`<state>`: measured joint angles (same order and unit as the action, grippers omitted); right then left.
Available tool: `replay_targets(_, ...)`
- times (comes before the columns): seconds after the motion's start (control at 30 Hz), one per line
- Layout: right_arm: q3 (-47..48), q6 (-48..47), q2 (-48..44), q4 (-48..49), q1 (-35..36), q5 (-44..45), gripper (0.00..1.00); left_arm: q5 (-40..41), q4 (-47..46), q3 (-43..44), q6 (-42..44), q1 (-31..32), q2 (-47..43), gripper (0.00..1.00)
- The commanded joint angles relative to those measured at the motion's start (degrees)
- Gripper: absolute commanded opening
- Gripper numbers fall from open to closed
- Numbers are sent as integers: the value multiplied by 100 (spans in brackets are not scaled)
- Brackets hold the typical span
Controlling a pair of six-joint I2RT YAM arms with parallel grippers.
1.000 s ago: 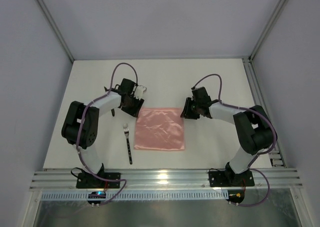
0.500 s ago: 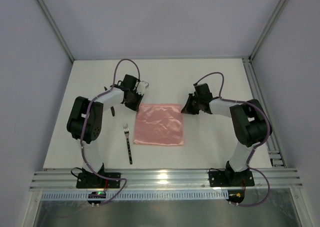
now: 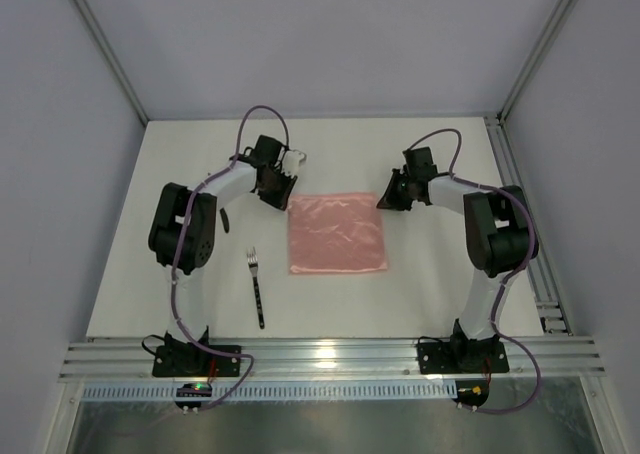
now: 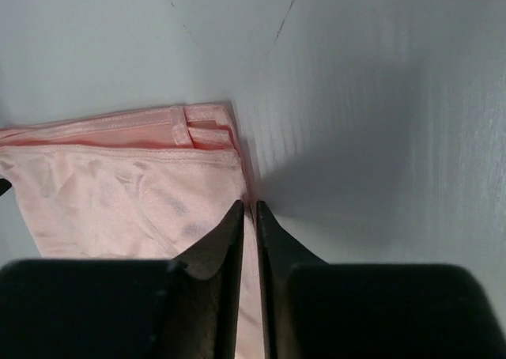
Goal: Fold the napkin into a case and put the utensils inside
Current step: Smooth out the square-folded napkin at the center of the board.
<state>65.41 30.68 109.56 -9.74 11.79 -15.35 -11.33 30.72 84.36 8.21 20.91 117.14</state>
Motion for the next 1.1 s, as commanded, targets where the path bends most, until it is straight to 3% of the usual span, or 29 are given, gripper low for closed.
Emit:
replay_targets(0.0, 139, -176, -196, -318, -10, 41, 18, 227, 153, 222, 85, -16, -226, 31)
replay_targets(0.1, -28, -185, -644, -406, -10, 164, 28, 509, 224, 125, 85, -25, -700, 39)
replay_targets(0.2, -195, -220, -1093, -599, 16, 409, 39, 597, 206, -251, -3, -8, -1418, 40)
replay_targets(0.33, -624, -229, -2058, -907, 235, 928, 43, 203, 363, -999, 119, 334, -2352, 33)
replay_targets(0.43, -1089, -45, -2604, -794, 604, 1008, 32, -61, 828, -1526, 505, 1150, -2652, 22)
replay_targets(0.47, -1213, 8, -2684, -723, 823, 956, 23, -193, 935, -1623, 663, 1596, -2653, 19)
replay_targets(0.57, -1653, 289, -2826, -337, 1175, 561, 8, -72, 980, -1922, 770, 2187, -2469, 17)
replay_targets(0.63, -2222, 665, -2660, 293, 1316, 167, 4, 78, 631, -1924, 744, 2321, -2093, 16)
replay_targets(0.8, -2664, 799, -2396, 701, 1308, 111, 4, 184, 567, -1800, 709, 2321, -1792, 14)
replay_targets(1.07, -2709, 536, -1912, 438, 1273, 472, 4, 527, 768, -2265, 990, 2321, -1747, 12)
